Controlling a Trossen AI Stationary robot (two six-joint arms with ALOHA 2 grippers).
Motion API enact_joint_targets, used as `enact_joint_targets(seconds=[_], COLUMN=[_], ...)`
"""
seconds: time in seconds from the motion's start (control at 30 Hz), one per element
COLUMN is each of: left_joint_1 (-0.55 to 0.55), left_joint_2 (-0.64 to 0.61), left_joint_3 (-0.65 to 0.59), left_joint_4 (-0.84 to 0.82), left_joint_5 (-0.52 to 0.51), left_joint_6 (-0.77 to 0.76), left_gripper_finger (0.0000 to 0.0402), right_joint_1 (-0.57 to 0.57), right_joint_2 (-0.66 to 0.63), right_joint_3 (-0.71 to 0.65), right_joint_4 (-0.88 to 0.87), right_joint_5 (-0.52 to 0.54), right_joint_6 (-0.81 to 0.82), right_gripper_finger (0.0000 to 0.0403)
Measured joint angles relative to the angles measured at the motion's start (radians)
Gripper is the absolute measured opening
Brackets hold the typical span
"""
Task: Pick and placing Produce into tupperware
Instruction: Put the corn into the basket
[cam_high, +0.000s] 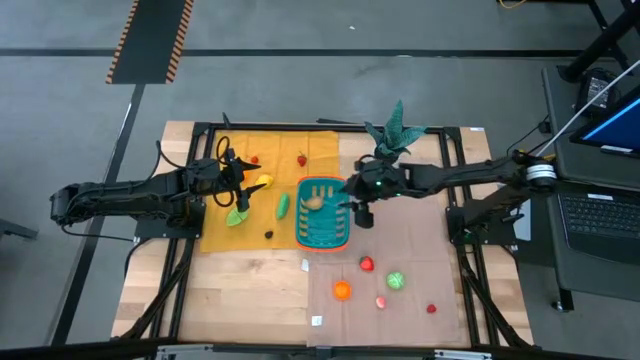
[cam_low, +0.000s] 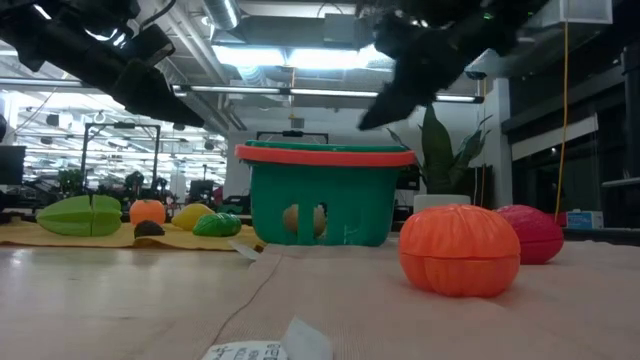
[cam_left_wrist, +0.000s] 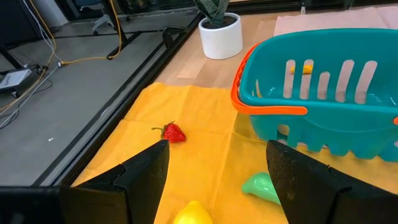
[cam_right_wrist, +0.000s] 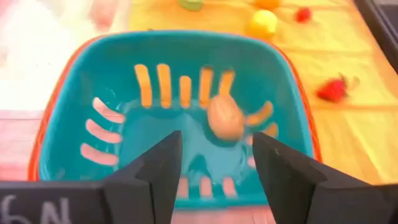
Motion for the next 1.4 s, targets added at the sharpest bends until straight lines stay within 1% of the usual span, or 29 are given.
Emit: enact_joint_targets(seconds=[0.2, 0.37, 0.47, 0.67, 0.87, 0.97, 1.1, 1.3, 1.4], left_joint_1=[0.0, 0.0, 0.0, 0.0, 0.0, 0.0, 0.0, 0.0, 0.0], left_joint_2=[0.0, 0.0, 0.0, 0.0, 0.0, 0.0, 0.0, 0.0, 0.0], left_joint_3=[0.0, 0.0, 0.0, 0.0, 0.0, 0.0, 0.0, 0.0, 0.0], left_joint_4=[0.002, 0.003, 0.003, 0.003, 0.003, 0.003, 0.003, 0.003, 0.003], left_joint_5=[0.0, 0.0, 0.0, 0.0, 0.0, 0.0, 0.0, 0.0, 0.0], left_joint_6=[-0.001, -0.006, -0.007, -0.007, -0.007, -0.003, -0.001, 0.0, 0.0], left_gripper_finger=[0.0261, 0.0261, 0.0261, 0.0261, 0.0261, 0.0261, 0.0261, 0.0261, 0.0261], right_joint_1=[0.014, 0.047, 0.081, 0.166, 0.232, 0.24, 0.24, 0.24, 0.237], right_joint_2=[-0.104, -0.164, -0.179, -0.182, -0.182, -0.182, -0.182, -0.182, -0.182], right_joint_3=[-0.117, -0.191, -0.219, -0.26, -0.297, -0.297, -0.297, -0.297, -0.297], right_joint_4=[0.042, 0.037, 0.033, 0.019, 0.01, 0.015, 0.019, 0.019, 0.019], right_joint_5=[0.039, 0.175, 0.236, 0.365, 0.505, 0.512, 0.48, 0.472, 0.471], right_joint_6=[0.094, 0.193, 0.253, 0.4, 0.606, 0.655, 0.659, 0.658, 0.706], right_gripper_finger=[0.0197, 0.0197, 0.0197, 0.0197, 0.0197, 0.0197, 0.0197, 0.0197, 0.0197])
